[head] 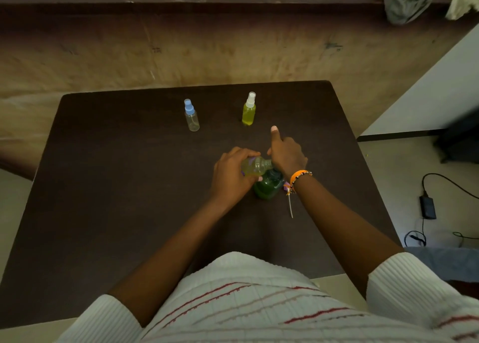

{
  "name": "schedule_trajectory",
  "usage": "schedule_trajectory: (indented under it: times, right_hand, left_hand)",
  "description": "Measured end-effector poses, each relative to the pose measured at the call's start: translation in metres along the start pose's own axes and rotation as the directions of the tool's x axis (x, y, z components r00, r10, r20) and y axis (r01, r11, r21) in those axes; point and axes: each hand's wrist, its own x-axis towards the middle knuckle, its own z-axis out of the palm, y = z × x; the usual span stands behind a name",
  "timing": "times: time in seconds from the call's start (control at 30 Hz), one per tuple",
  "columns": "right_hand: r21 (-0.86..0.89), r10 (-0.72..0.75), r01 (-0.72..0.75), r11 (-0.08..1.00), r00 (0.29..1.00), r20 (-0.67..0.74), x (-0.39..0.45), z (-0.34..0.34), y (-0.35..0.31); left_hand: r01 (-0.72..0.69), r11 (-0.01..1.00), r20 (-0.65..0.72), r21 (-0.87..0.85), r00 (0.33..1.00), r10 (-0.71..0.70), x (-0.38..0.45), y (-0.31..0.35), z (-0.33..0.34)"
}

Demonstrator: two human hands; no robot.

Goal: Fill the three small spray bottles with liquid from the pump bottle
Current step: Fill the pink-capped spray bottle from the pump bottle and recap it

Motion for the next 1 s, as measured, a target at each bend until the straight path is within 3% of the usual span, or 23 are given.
schedule_trajectory:
  times: [0.2,0.53,0.8,1.0]
  right_hand:
    - [-0.010,0.009,-0.008,1.000,0.992,0.124,0.004,0.000,-0.001]
    - [-0.008,0.000,0.000,1.000,0.999,-0.054,0.002,0.003,-0.002]
    - [-0.069,-0.015,0.023,0.997,0.993,0.116,-0.003,-0.004,-0.006]
    - [-0.060,-0.041,0.036,0.998,0.996,-0.075,-0.011,-0.008,-0.006]
  left_hand:
    - [-0.021,0.999,-0.015,-0.036,1.000,0.020,0.000,0.002,-0.002]
    - [0.002,0.999,0.016,-0.033,1.000,-0.002,0.000,-0.002,0.002]
    - [-0.023,0.998,-0.003,-0.067,1.000,0.023,0.000,0.000,-0.001]
    - [0.015,0.999,0.023,-0.051,1.000,-0.014,0.000,-0.003,0.003]
